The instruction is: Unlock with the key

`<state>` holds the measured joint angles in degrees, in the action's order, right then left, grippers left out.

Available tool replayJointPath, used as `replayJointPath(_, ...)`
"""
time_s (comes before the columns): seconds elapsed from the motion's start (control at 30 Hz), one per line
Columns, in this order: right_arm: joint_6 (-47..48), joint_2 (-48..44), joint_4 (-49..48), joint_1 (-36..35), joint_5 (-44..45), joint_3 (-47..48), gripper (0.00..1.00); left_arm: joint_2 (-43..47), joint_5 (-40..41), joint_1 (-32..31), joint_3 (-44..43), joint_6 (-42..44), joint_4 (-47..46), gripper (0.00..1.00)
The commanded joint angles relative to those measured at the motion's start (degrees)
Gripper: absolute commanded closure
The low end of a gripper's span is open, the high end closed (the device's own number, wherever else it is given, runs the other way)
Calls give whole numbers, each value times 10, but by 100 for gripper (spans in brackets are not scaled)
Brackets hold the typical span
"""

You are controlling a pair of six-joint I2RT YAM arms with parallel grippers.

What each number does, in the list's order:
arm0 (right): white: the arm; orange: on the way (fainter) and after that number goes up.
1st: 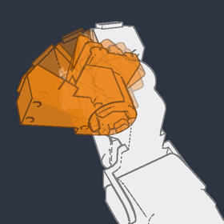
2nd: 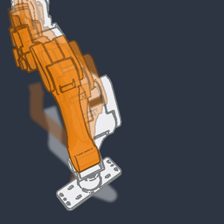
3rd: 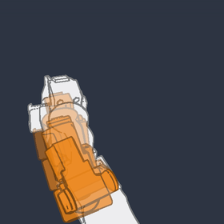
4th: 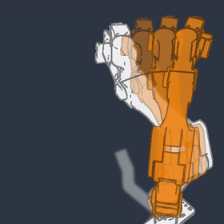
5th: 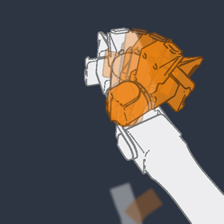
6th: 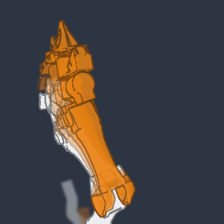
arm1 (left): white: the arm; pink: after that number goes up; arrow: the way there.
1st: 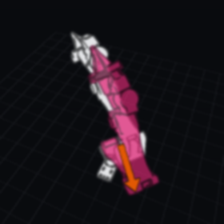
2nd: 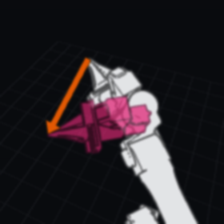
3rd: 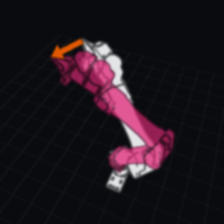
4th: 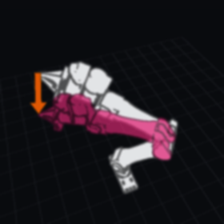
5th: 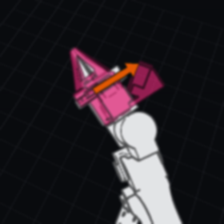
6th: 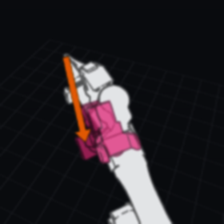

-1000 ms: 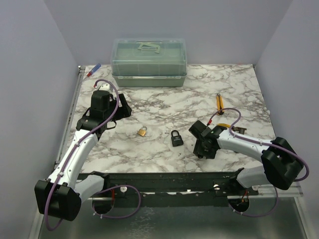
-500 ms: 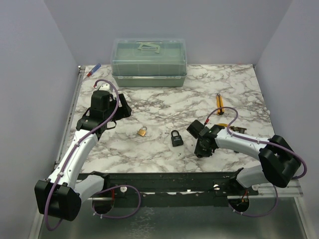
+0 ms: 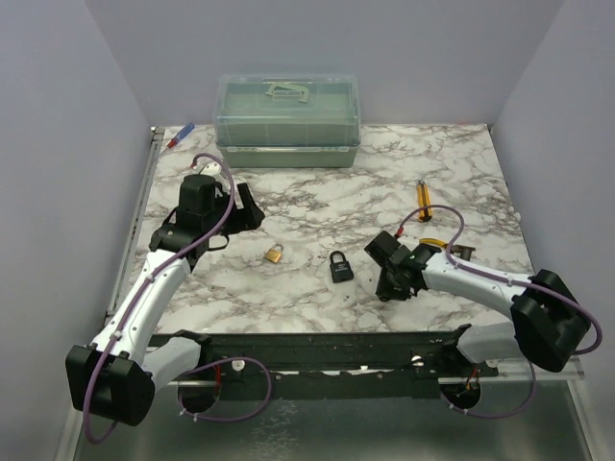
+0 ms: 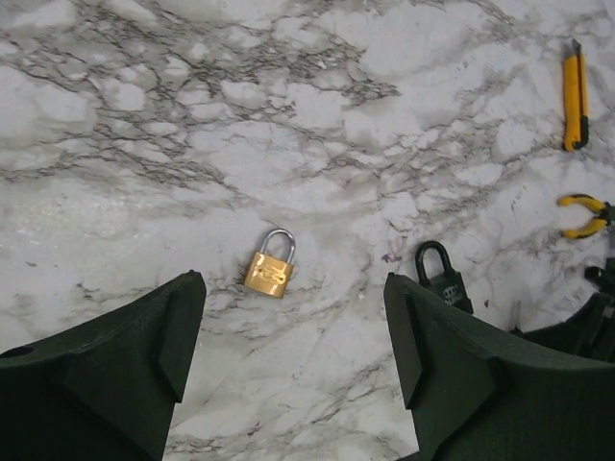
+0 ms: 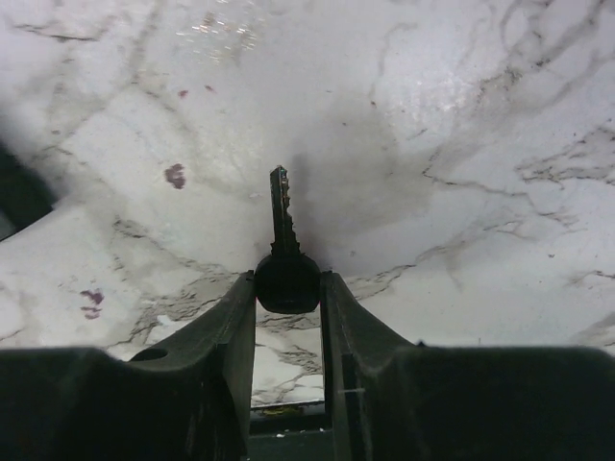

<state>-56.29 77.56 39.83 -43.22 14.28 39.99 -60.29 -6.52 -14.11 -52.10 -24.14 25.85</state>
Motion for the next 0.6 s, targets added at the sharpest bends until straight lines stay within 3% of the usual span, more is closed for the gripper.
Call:
replayJointPath(0.0, 58, -49, -50, -8, 3, -4, 89, -13, -116, -19, -16, -11, -22, 19)
replayJointPath(0.17, 110, -87, -77, -11, -14, 3, 89, -26, -175, -65, -16, -46, -50, 21)
replayJointPath(0.57, 217, -176, -167, -24, -109, -2, 89, -107, -159, -224, 9, -156, -196, 25)
